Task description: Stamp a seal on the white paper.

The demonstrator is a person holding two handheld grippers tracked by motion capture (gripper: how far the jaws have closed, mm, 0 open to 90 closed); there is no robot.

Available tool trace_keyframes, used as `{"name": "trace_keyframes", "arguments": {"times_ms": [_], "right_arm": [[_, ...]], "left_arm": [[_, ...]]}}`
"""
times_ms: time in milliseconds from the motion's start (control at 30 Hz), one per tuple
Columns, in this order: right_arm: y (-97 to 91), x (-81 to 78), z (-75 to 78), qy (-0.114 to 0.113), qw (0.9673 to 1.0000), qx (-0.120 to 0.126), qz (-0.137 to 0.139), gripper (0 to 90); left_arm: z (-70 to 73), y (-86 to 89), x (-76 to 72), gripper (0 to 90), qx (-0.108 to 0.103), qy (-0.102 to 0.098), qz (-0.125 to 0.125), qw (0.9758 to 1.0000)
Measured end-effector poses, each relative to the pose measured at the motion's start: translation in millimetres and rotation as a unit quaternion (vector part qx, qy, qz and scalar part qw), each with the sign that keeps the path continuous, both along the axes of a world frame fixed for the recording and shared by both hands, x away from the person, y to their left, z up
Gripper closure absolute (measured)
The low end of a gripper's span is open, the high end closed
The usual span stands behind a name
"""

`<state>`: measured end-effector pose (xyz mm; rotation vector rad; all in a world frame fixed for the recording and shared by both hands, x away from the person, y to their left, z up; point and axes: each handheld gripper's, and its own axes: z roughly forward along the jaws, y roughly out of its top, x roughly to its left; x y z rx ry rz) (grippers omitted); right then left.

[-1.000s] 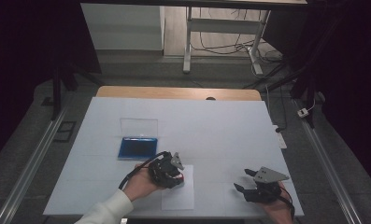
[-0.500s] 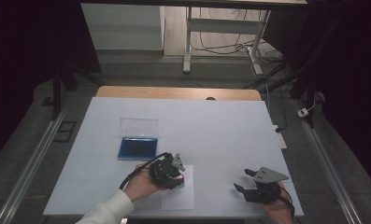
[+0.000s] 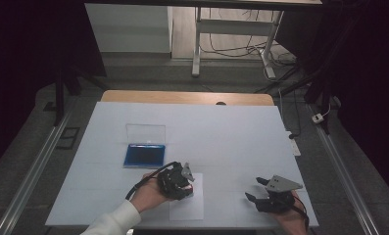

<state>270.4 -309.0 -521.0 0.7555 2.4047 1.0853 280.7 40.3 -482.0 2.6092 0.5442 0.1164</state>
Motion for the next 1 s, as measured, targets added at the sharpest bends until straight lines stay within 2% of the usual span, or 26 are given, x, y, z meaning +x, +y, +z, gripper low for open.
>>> {"name": "trace_keyframes", "arguments": {"times_ms": [700,1000], "right_arm": [[1.4,-0.1,-0.2,0.000,1.0000,-0.001,0.001,29.8],[2.0,-0.2,-0.2,0.000,1.0000,-0.001,0.001,29.8]], "left_arm": [[-0.2,-2.0,0.9,70.1,0.007,0.007,0.007,0.9999],[-3.5,-4.9,0.8,70.4,0.016,0.006,0.006,0.9998]]}}
